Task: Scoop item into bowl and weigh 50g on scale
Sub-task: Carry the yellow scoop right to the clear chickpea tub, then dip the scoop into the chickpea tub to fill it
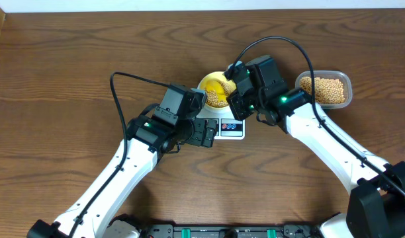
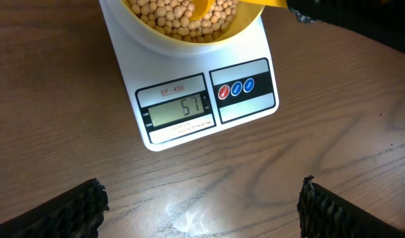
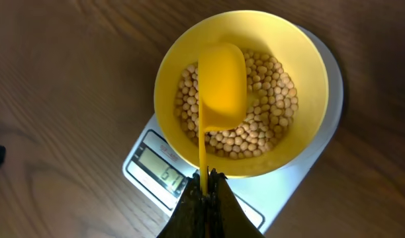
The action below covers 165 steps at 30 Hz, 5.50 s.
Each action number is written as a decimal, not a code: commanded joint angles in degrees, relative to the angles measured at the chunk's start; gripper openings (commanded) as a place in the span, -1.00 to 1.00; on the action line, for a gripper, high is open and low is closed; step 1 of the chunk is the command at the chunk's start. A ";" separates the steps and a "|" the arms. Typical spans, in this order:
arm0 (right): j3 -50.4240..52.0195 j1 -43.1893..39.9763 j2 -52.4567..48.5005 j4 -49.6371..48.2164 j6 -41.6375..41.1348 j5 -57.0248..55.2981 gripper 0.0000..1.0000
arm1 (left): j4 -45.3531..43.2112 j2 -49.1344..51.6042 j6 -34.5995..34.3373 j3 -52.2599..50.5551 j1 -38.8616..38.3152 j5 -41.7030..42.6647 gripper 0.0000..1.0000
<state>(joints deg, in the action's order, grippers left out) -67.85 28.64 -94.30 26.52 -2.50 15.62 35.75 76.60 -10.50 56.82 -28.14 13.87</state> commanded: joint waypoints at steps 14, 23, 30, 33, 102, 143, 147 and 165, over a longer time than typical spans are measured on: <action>0.26 -7.65 -0.55 -2.54 -13.90 5.35 -0.98 | -0.04 -0.72 0.31 -0.46 0.04 0.66 0.89; 0.26 -11.74 -0.55 -3.32 -15.93 17.77 -0.98 | -0.04 -0.72 0.31 -0.46 0.04 0.66 0.88; 0.24 -11.96 0.04 -8.31 -15.93 21.00 -0.98 | -0.04 -0.72 0.31 -0.46 0.04 0.66 0.89; 0.24 -12.98 1.29 -10.16 -16.85 20.98 -0.98 | -0.04 -0.72 0.31 -0.46 0.04 0.66 0.88; 0.24 -22.62 15.19 19.61 6.45 -39.10 -0.98 | -0.04 -0.72 0.31 -0.46 0.04 0.66 0.88; 0.24 -21.03 14.10 -17.64 -11.98 11.72 -0.98 | -0.04 -0.72 0.31 -0.46 0.04 0.66 0.88; 0.24 -21.11 13.11 -20.09 -11.98 10.75 -0.98 | -0.04 -0.72 0.31 -0.46 0.04 0.66 0.89; 0.24 -27.78 11.87 -20.74 -10.05 -9.49 -0.98 | -0.04 -0.72 0.31 -0.46 0.04 0.66 0.88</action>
<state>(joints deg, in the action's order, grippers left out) -67.68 2.59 -82.08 5.76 -13.32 8.05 35.73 76.60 -10.50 56.82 -28.14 13.89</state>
